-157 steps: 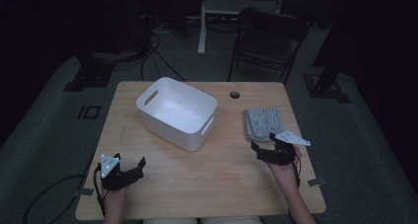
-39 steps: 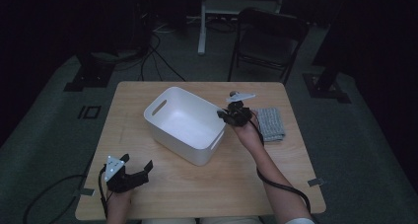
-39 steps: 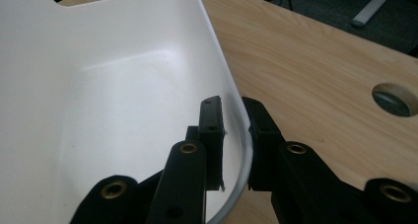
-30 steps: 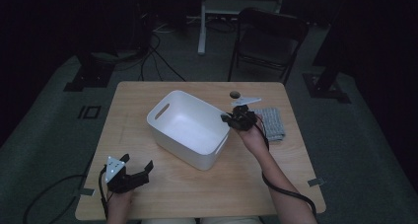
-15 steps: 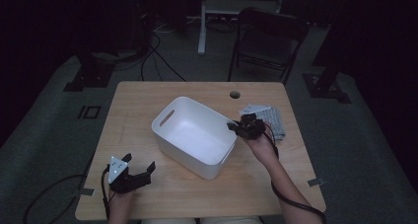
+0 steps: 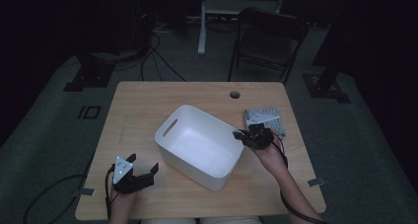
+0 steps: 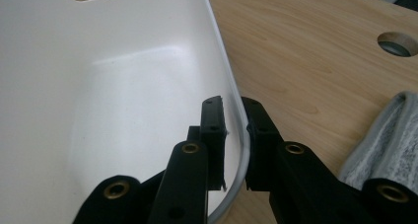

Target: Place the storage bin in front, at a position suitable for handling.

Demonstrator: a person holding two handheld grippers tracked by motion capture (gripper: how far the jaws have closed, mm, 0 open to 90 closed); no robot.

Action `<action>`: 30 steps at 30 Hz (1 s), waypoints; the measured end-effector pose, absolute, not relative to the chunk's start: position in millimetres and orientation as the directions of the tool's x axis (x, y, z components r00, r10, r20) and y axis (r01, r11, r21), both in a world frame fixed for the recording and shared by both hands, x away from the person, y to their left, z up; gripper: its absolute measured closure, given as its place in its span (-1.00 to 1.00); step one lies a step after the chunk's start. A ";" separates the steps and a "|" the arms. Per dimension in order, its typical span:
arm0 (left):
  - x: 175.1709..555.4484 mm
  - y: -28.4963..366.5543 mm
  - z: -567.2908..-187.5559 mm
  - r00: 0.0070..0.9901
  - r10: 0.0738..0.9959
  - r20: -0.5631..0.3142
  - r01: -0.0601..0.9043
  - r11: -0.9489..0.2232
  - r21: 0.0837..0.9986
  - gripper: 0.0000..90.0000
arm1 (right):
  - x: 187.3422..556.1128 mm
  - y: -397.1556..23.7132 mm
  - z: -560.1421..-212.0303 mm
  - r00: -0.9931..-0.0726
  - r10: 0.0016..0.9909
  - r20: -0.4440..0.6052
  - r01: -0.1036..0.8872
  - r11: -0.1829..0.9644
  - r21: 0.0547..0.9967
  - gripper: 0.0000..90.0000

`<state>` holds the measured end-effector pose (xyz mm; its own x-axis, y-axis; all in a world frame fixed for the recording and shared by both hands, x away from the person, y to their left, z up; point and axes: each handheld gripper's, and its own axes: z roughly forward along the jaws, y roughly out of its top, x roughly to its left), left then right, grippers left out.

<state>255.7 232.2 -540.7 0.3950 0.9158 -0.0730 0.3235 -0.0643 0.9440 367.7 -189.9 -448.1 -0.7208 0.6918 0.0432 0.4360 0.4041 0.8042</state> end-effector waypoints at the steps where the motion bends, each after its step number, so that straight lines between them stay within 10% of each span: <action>1: 255.8 231.9 -540.7 0.399 0.913 -0.080 0.332 -0.062 0.941 -0.88 | 365.6 -191.1 -448.3 -0.725 0.688 0.042 0.432 0.407 0.805 0.81; 25: 243.1 238.9 -508.2 0.472 0.876 -0.103 0.280 -0.038 0.959 -0.88 | 329.8 -214.6 -451.7 -0.743 0.666 0.069 0.433 0.399 0.809 0.80; 30: 245.1 242.3 -492.1 0.497 0.852 -0.161 0.288 0.013 0.958 -0.88 | 327.5 -215.4 -452.2 -0.740 0.667 0.087 0.436 0.378 0.817 0.55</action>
<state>245.1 242.3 -492.1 0.4974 0.8523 -0.1615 0.2879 0.0134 0.9576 327.5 -215.4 -452.2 -0.7402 0.6668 0.0868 0.4362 0.3779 0.8167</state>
